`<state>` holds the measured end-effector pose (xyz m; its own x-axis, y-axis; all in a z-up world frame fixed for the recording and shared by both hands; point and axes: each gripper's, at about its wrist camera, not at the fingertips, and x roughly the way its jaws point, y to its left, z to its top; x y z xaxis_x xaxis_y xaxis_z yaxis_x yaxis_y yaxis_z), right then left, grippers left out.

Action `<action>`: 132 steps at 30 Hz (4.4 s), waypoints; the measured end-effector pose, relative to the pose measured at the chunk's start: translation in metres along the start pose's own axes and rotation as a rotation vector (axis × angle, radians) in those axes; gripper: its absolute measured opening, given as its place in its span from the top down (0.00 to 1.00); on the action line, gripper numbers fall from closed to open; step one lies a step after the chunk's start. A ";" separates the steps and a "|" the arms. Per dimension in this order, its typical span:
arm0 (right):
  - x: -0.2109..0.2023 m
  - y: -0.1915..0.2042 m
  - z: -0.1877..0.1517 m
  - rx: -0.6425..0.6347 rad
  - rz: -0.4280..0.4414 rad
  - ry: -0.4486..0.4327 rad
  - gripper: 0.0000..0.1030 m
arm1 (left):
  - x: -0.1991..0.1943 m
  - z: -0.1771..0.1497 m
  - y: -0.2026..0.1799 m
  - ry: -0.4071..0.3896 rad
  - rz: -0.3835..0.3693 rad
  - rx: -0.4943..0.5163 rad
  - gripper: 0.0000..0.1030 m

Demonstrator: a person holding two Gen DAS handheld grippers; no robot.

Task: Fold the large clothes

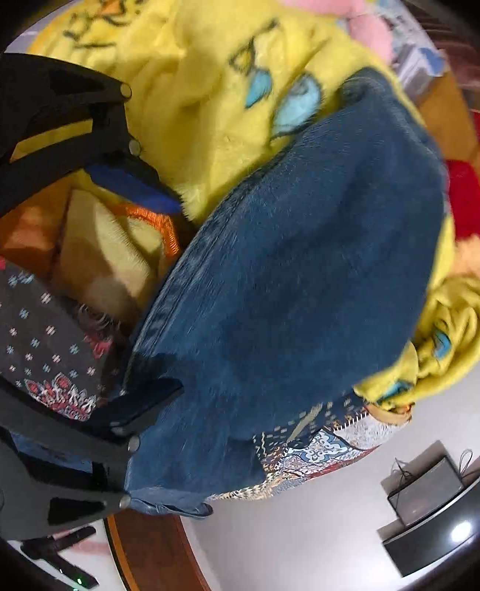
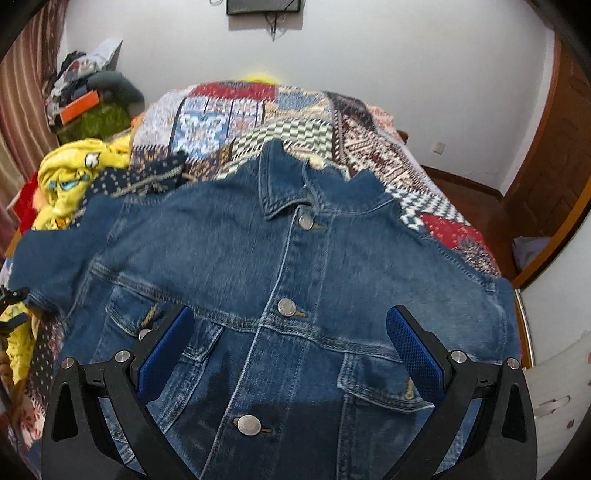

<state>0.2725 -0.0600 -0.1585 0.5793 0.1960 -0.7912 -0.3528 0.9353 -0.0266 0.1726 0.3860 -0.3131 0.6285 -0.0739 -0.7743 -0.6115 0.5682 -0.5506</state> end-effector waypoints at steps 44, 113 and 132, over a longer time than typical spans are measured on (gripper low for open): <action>-0.042 -0.080 -0.017 0.029 -0.018 -0.069 0.00 | -0.099 -0.027 -0.340 -0.271 -0.214 0.652 0.96; 0.053 0.089 0.036 -0.241 0.342 0.092 0.84 | -0.002 -0.091 -0.187 0.090 0.122 0.683 0.45; -0.054 -0.056 0.062 0.018 0.303 -0.205 0.87 | -0.015 -0.128 -0.294 0.053 0.028 0.853 0.45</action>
<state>0.3066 -0.1051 -0.0759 0.5861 0.5182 -0.6228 -0.5188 0.8305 0.2028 0.2809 0.1156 -0.1794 0.5826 -0.0770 -0.8091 -0.0418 0.9913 -0.1245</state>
